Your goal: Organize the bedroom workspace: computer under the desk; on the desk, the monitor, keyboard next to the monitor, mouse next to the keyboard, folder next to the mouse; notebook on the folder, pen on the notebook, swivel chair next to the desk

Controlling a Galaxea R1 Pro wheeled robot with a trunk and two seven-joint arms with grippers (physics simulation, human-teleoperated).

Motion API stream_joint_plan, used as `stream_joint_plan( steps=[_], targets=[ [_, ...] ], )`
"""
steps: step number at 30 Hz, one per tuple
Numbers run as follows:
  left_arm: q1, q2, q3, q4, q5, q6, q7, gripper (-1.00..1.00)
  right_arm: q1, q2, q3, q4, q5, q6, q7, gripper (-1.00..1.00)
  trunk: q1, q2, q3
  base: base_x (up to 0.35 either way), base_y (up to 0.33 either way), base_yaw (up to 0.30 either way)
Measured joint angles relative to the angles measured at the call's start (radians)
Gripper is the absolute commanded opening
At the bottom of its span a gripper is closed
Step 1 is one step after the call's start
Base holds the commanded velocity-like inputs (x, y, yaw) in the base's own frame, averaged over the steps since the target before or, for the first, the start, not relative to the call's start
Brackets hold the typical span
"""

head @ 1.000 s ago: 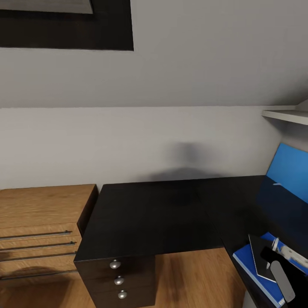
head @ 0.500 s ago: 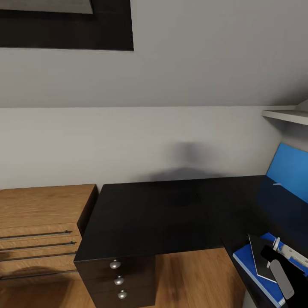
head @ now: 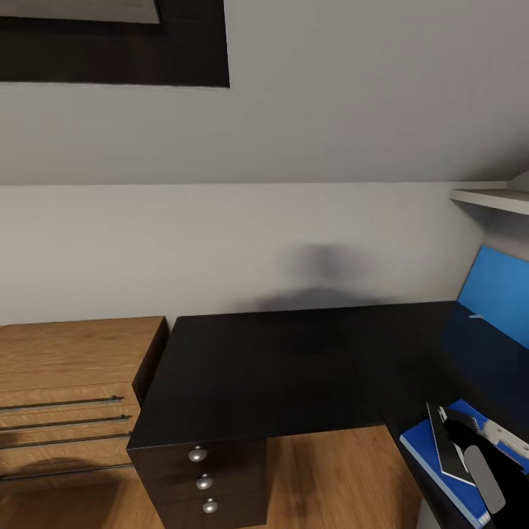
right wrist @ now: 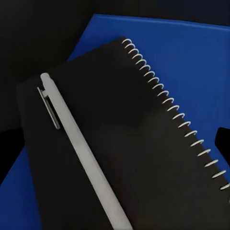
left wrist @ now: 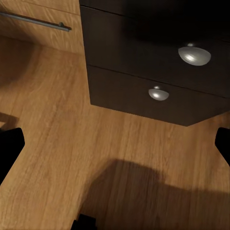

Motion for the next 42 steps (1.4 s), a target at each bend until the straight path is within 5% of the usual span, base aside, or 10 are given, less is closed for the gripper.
stream_joint_plan(
  steps=[7,13,22,23,31,35,42],
  targets=[
    [0.000,0.000,0.000,0.000,0.000,0.000,0.000,1.00,0.000,0.000,0.001,-0.007,-0.001,0.000,0.001,1.00,0.000,0.000,0.000,0.000,0.000,0.000],
    [-0.001,0.000,0.000,0.000,-0.001,0.000,0.000,1.00,0.005,0.020,0.002,-0.161,-0.002,0.018,0.001,1.00,0.000,0.000,0.000,0.000,0.000,0.000],
    [-0.001,0.000,-0.001,0.001,-0.001,0.000,0.000,1.00,0.019,0.121,0.002,-0.333,0.026,0.157,0.000,1.00,0.000,0.000,0.000,0.000,0.000,0.000],
    [-0.001,0.000,-0.002,0.001,-0.001,0.000,-0.001,1.00,0.023,0.166,0.011,-0.349,0.065,0.183,0.000,1.00,0.000,0.000,0.000,0.000,0.000,0.000],
    [0.000,0.000,-0.003,0.002,-0.002,0.000,-0.003,1.00,0.034,0.331,0.117,-0.336,0.307,0.209,0.000,1.00,0.001,0.000,0.000,-0.151,0.000,0.000],
    [0.000,0.000,-0.003,0.002,-0.002,0.000,-0.003,1.00,0.049,0.378,0.176,-0.305,0.368,0.208,0.000,1.00,0.001,0.000,0.000,-0.304,0.000,0.000],
    [0.000,0.001,-0.005,0.002,-0.002,0.000,-0.003,1.00,0.065,0.398,0.280,-0.258,0.392,0.205,0.000,1.00,0.001,0.000,0.000,-0.325,0.000,0.000]
  ],
)
